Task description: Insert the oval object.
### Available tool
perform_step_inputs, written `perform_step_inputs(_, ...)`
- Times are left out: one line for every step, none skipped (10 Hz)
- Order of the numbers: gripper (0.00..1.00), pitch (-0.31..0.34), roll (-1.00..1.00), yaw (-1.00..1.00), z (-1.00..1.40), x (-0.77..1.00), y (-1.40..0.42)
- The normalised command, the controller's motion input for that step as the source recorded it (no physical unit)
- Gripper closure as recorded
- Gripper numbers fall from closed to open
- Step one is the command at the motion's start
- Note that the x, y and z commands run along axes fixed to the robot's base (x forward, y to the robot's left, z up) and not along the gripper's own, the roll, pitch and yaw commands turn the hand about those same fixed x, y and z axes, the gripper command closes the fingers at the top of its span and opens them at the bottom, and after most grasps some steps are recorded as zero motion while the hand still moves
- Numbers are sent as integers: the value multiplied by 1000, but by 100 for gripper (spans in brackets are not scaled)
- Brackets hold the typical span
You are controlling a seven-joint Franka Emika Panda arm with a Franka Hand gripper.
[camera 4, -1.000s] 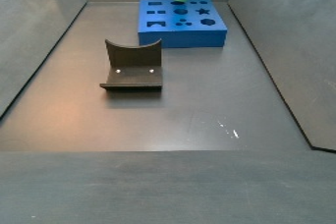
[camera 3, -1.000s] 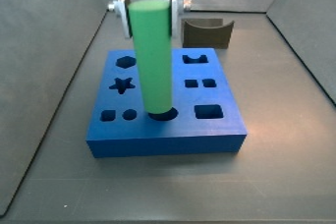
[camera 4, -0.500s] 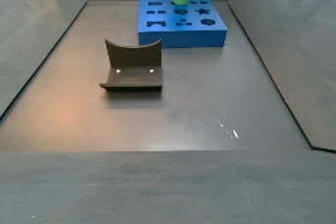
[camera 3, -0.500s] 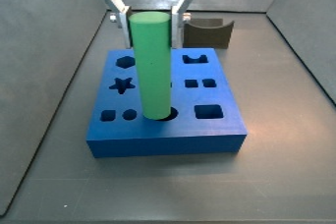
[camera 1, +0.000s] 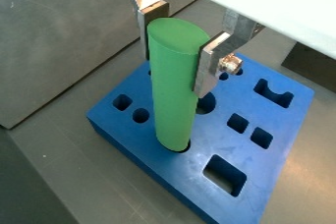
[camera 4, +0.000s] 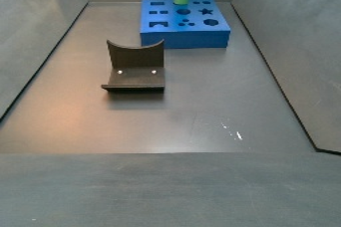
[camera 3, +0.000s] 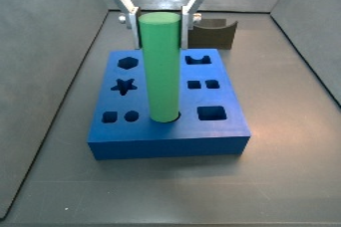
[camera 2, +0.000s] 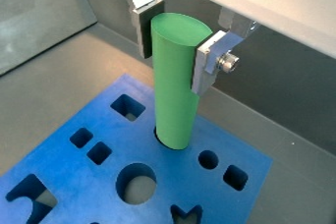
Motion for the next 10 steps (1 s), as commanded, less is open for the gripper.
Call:
perform_step_inputs(100,44,94,0,-226,100,3)
perform_step_inputs(100,23,79,0,-251,83,0)
perform_step_inputs(100,0,63,0,-314,60,0)
perform_step_inputs(100,0,56,0,-320,54,0)
perform_step_inputs(100,0,51,0,-314,43,0)
perform_step_inputs(100,0,47,0,-337,29,0)
perform_step_inputs(100,0,53,0,-343,14,0)
perform_step_inputs(100,-9,44,0,-349,0,0)
perform_step_inputs(100,-6,49,0,-326,0,0)
perform_step_inputs(100,-27,34,0,-271,0,0)
